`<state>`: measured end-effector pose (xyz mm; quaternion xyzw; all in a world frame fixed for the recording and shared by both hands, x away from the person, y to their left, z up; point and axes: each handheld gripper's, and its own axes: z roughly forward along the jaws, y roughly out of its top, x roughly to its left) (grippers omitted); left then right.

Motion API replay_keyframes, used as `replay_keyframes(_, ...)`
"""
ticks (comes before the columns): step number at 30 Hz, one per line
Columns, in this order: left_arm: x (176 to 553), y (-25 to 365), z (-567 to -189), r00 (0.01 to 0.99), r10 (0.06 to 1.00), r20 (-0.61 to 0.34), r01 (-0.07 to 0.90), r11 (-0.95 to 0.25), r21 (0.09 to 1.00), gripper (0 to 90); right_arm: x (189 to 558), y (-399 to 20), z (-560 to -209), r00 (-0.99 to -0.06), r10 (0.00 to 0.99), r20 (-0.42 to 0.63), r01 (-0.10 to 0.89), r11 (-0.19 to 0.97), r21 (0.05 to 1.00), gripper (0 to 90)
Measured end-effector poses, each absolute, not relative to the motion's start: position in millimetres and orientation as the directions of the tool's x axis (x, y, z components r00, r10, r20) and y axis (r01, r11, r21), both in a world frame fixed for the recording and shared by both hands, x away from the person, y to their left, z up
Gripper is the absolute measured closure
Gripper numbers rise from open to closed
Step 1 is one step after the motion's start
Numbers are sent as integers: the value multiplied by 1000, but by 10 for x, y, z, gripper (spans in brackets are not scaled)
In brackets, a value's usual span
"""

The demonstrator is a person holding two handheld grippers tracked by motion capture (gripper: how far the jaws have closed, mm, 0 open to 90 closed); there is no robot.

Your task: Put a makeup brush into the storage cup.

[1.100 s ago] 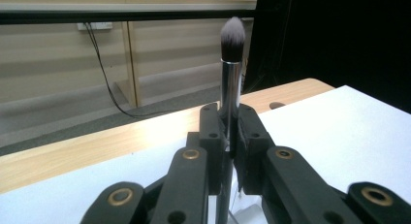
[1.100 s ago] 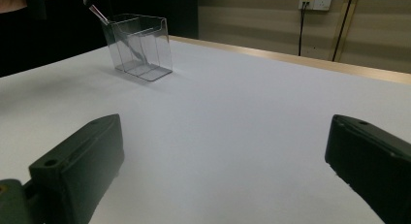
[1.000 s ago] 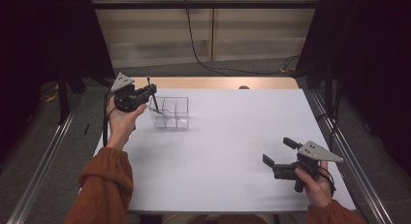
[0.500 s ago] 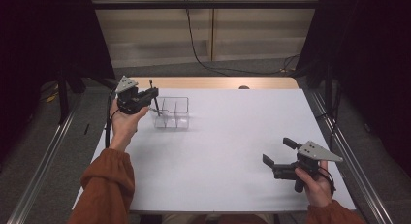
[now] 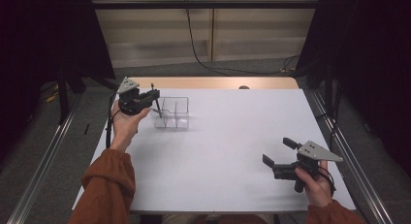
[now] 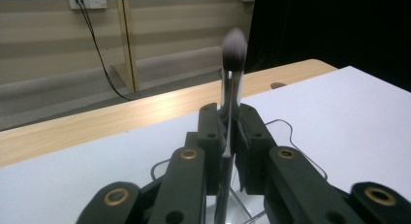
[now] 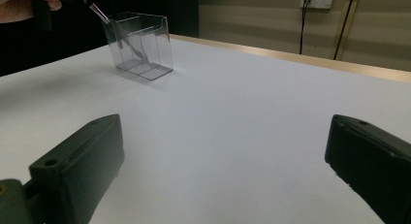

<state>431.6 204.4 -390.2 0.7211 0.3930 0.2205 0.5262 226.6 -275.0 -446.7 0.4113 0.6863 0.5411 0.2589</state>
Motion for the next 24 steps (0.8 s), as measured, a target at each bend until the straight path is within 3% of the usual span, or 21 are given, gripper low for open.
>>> replay_keyframes(4,4316,2056,-3929,587,804,-96,328,-128,936,798,2265,-2750,-4468,-528,845,86,283,79,956,0)
replay_keyframes(8,4317,2057,-3931,582,808,-91,315,-120,942,701,2266,-2748,-4469,-527,845,91,287,76,955,0)
replay_keyframes(15,4316,2081,-3922,551,831,-75,294,-109,950,427,2268,-2750,-4471,-527,845,93,287,74,955,0)
replay_keyframes(24,4324,2093,-3945,551,827,-112,314,-80,946,155,2273,-2778,-4488,-524,846,97,293,72,953,0)
